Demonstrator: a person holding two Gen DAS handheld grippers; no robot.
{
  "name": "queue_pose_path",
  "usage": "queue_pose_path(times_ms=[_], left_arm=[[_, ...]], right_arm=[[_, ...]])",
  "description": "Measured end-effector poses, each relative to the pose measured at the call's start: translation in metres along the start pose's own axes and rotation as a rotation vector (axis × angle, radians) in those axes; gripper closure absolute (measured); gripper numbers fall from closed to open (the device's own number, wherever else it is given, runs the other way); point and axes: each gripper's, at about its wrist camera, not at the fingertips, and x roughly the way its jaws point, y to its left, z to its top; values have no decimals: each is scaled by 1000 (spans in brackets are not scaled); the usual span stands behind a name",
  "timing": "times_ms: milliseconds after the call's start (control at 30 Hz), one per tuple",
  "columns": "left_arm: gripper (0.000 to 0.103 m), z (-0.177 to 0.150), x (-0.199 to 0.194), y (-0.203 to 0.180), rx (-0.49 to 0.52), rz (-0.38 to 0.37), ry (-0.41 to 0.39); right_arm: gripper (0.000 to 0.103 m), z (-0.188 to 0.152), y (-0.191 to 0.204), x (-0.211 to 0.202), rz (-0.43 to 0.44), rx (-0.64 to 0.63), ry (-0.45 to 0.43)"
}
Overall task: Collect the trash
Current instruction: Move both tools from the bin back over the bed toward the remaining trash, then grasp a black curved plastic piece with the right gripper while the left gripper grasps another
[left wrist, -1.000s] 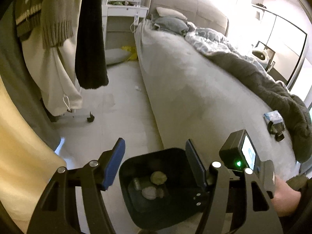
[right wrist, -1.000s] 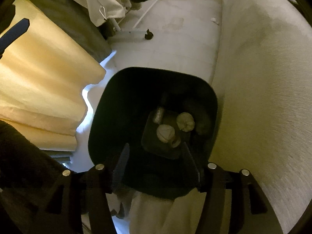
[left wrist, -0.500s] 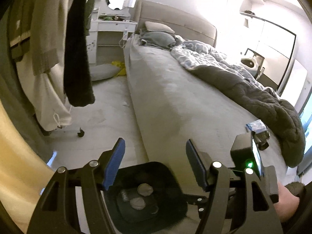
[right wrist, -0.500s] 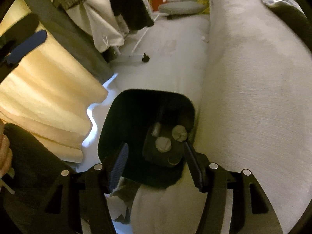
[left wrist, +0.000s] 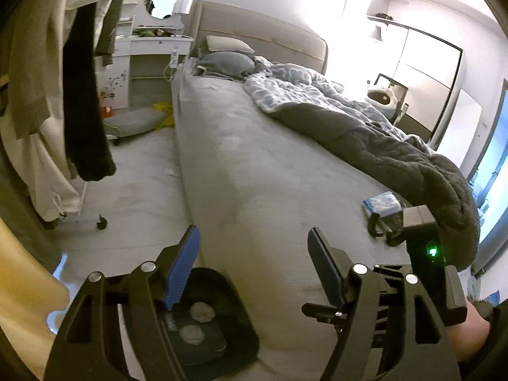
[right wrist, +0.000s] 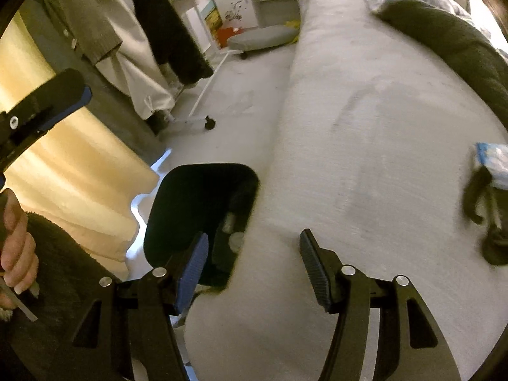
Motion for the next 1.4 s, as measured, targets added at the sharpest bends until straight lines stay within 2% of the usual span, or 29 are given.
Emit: queue_pose_path(times_ms=[333,700,967,1400], left_arm=[[27,0,14,-44,24,-59,7],[23,6,34,-85,79,-126,8],[21,13,49,-97,64,-176,8],[20,6,80,-108,137,-231,74]], right_arm=[[42,-21,-34,-43,-38,54,-84],[42,-44,-69,-88,-169,67,-208],[39,-59,-93,-110,-252,110,-294],[37,-62,-131,-118,-299,193,-366]])
